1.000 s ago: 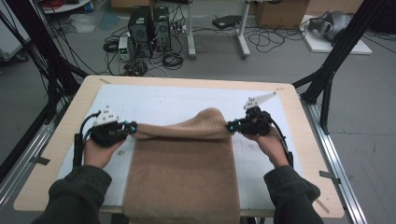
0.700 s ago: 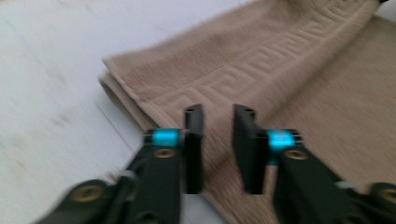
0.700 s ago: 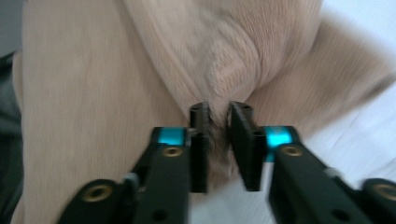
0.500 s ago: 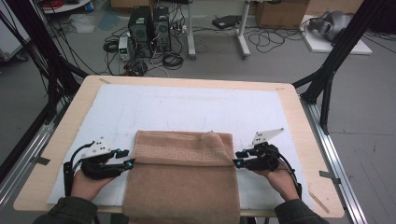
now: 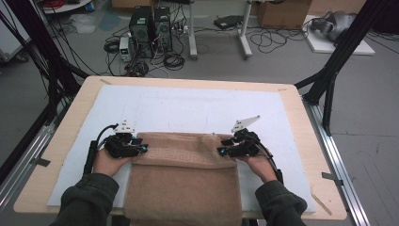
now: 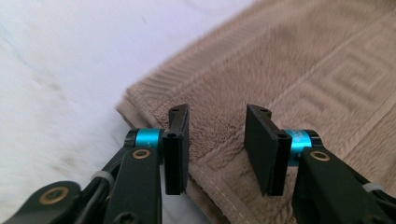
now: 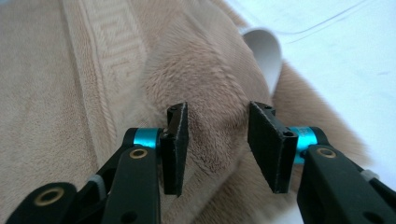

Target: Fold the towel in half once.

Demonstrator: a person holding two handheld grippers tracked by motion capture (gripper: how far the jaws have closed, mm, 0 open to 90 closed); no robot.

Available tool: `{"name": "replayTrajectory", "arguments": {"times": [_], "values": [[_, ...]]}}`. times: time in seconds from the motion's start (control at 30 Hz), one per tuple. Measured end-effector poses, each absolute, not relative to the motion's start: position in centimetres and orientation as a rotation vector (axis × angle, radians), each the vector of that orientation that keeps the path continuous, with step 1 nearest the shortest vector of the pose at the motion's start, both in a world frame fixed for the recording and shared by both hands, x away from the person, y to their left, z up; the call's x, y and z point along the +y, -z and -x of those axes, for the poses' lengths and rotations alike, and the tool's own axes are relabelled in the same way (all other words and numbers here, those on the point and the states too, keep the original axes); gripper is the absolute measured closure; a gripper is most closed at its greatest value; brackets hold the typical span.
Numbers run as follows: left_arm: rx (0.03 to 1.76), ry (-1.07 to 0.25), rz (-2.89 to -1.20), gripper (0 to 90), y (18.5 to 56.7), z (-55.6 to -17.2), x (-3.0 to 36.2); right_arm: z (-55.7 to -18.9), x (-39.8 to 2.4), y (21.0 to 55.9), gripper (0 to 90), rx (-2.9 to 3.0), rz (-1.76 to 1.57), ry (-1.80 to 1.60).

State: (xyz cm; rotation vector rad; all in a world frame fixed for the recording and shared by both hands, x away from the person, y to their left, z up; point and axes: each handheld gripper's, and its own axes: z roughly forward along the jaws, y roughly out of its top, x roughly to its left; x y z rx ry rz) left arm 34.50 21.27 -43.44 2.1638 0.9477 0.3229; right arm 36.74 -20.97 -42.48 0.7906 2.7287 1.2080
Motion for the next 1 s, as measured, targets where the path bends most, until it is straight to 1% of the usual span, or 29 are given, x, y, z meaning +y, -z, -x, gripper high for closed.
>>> {"name": "replayTrajectory", "arguments": {"times": [0.03,0.07,0.13,0.17,0.2,0.4,0.53,0.63,0.67,0.73,0.77,0.83,0.93,1.0], "values": [[0.931,-0.337,-2.16,66.2,43.5,-34.3,21.1,-36.7,-20.7,42.8,57.9,2.738,-0.794,-1.21],[0.922,-0.344,-2.16,73.1,43.5,-34.3,21.0,-36.8,-20.4,43.3,60.9,2.753,-0.795,-1.211],[0.919,-0.358,-2.159,79.0,43.5,-34.0,20.9,-36.6,-20.1,43.7,71.3,2.75,-0.789,-1.215],[0.915,-0.366,-2.162,82.6,43.4,-34.0,21.0,-36.5,-20.1,43.7,80.6,2.75,-0.767,-1.223],[0.911,-0.378,-2.156,84.0,43.3,-33.8,21.0,-36.5,-20.2,43.5,83.1,2.747,-0.761,-1.225],[0.879,-0.411,-2.071,85.4,41.6,-32.2,22.0,-35.7,-21.8,41.3,84.3,2.688,-0.747,-1.266],[0.832,-0.416,-1.995,85.4,40.0,-30.0,22.8,-34.5,-23.0,38.9,84.6,2.656,-0.696,-1.315],[0.791,-0.414,-1.987,85.4,39.4,-27.9,23.2,-32.2,-23.6,37.4,84.8,2.652,-0.625,-1.341],[0.776,-0.41,-1.976,85.4,39.3,-26.5,23.4,-31.5,-23.8,37.1,84.9,2.654,-0.604,-1.355],[0.734,-0.399,-1.971,84.7,39.1,-24.4,23.9,-28.9,-24.2,36.4,84.6,2.664,-0.518,-1.389],[0.712,-0.399,-1.969,82.9,38.9,-23.2,24.2,-28.0,-24.3,36.2,83.5,2.664,-0.488,-1.407],[0.692,-0.401,-1.968,73.6,38.5,-21.4,24.8,-26.3,-24.8,35.6,79.2,2.669,-0.439,-1.464],[0.686,-0.416,-1.97,64.3,37.6,-20.3,25.2,-25.4,-25.5,35.0,74.5,2.625,-0.446,-1.485],[0.688,-0.436,-1.982,63.4,37.3,-20.5,25.3,-26.0,-25.6,35.2,72.0,2.62,-0.489,-1.47]]}}
